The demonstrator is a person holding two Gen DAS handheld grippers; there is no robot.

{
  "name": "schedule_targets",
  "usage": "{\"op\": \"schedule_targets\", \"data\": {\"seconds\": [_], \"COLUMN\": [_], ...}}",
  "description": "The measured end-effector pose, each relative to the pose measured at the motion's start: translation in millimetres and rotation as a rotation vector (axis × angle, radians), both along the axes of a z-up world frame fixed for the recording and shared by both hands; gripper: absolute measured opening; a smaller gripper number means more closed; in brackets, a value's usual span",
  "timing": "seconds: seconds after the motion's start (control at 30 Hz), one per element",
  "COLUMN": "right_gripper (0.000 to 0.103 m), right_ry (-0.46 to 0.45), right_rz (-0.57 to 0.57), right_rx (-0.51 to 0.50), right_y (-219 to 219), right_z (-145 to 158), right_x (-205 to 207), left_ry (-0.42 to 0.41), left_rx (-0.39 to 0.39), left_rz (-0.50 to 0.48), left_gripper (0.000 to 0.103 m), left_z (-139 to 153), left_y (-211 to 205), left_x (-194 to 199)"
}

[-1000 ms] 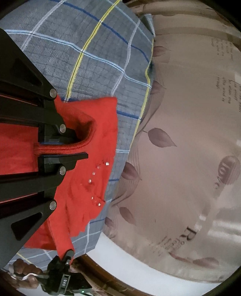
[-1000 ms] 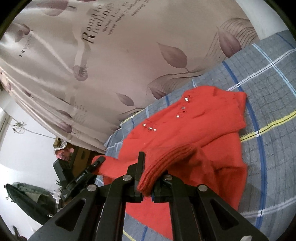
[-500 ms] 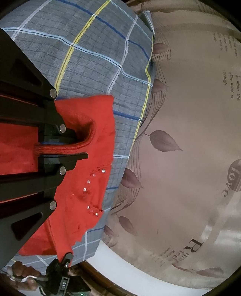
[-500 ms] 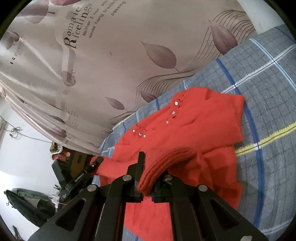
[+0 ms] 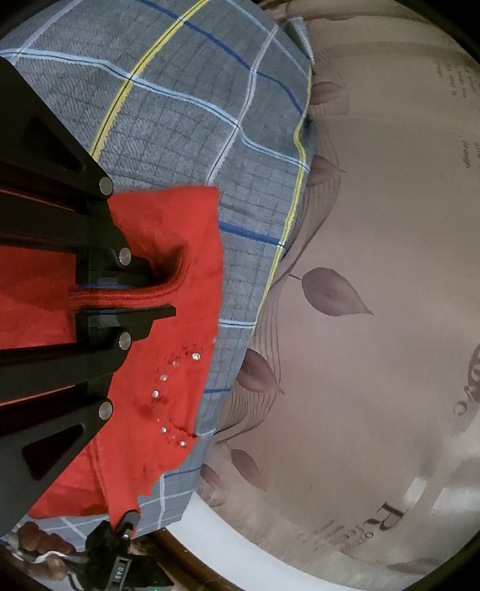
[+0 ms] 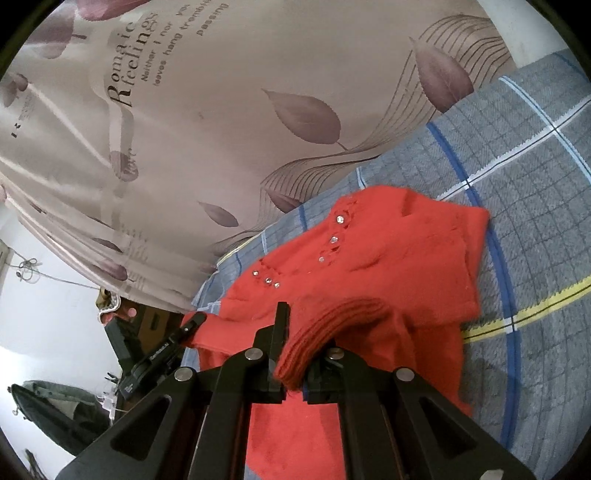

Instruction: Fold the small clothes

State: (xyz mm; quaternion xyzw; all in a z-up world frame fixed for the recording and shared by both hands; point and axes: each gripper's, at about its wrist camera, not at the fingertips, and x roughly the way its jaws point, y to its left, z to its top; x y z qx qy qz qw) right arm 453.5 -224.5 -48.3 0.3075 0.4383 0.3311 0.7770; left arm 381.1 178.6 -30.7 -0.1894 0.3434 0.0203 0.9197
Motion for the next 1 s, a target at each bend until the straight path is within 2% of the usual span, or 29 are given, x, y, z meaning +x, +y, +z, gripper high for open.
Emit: {"op": "schedule_targets", "data": {"seconds": [0.47, 0.6, 0.7, 0.87, 0.9, 0.93, 1.0], "right_gripper": [0.005, 0.008, 0.011, 0.016, 0.017, 0.017, 0.018], "right_ry": [0.022, 0.032, 0.037, 0.019, 0.016, 0.013, 0.01], "right_rz": [-0.018, -0.02, -0.042, -0.093, -0.1, -0.109, -0.129], "right_rx": [0.0, 0.017, 0.045, 0.084, 0.085, 0.086, 0.102], "right_y": [-7, -7, -12, -29, -31, -34, -41], "right_z": [-12, -15, -18, -15, -14, -14, -13], "right_x": [12, 16, 19, 23, 24, 23, 19], "left_ry": [0.021, 0.029, 0.046, 0.06, 0.054, 0.049, 0.017], "left_rx": [0.021, 0.006, -0.044, -0.119, -0.118, -0.108, -0.07], "left_rz": [0.001, -0.004, -0.011, -0.028, -0.032, -0.031, -0.006], "left_gripper": [0.007, 0.008, 0.009, 0.027, 0.036, 0.054, 0.076], "left_z": [-9, -11, -14, -17, -15, -13, -6], "left_y": [-1, -1, 3, 10, 10, 10, 11], "left_x": [15, 19, 23, 28, 27, 27, 20]}}
